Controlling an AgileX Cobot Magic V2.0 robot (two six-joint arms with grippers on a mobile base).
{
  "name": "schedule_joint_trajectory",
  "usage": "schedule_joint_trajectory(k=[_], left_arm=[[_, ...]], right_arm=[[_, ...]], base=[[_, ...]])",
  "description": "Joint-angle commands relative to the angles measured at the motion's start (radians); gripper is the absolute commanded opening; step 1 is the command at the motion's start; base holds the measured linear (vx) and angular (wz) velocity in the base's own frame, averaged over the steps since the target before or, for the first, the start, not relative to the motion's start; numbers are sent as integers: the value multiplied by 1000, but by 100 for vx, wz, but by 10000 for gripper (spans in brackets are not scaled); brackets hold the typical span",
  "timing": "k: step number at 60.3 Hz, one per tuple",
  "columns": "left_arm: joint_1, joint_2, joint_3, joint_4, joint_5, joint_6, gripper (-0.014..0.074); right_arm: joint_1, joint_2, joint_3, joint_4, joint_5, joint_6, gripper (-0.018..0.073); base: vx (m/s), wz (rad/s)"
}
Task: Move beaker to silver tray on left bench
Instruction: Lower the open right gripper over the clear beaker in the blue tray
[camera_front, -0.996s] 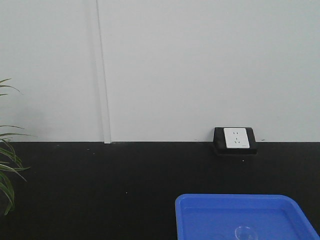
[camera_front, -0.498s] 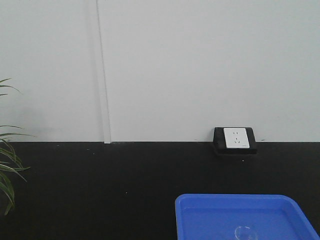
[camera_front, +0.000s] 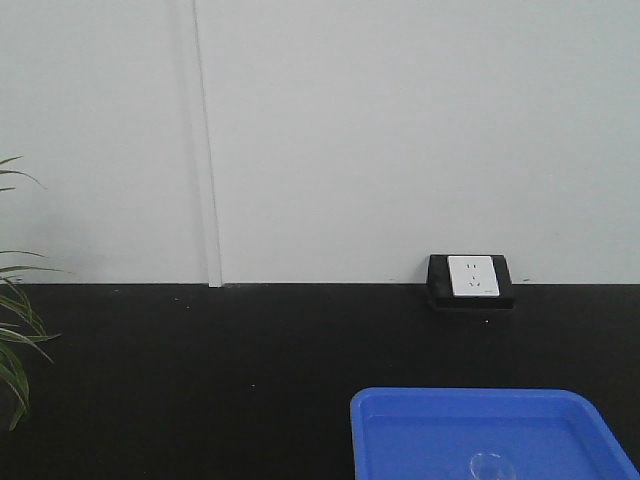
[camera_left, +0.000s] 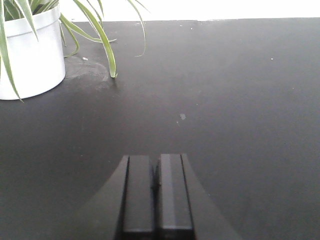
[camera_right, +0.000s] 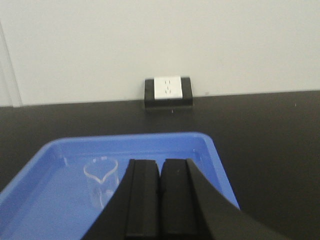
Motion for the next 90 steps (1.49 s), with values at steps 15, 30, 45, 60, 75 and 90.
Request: schedule_joint_trajectory(k=[15,30,45,60,75,90], left_arm=[[0,-9,20,-8,-81,0,1],[0,-9,20,-8,-81,0,1],[0,-9,20,-8,-81,0,1],[0,-9,20,-8,-81,0,1],[0,-9,20,-8,-81,0,1],[0,-9,20,-8,-81,0,1]], right_arm=[[1,87,-156,21,-147,10,-11],[1,338,-385,17,-27,9,-8],[1,547,-429,19,-57,10,6],[1,677,-429,21,-58,13,83],[1,781,-429,21,-58,13,296],[1,885,-428,22,-150,14,482]], base=[[0,0],[0,0],[0,0],[0,0],[0,0],[0,0]])
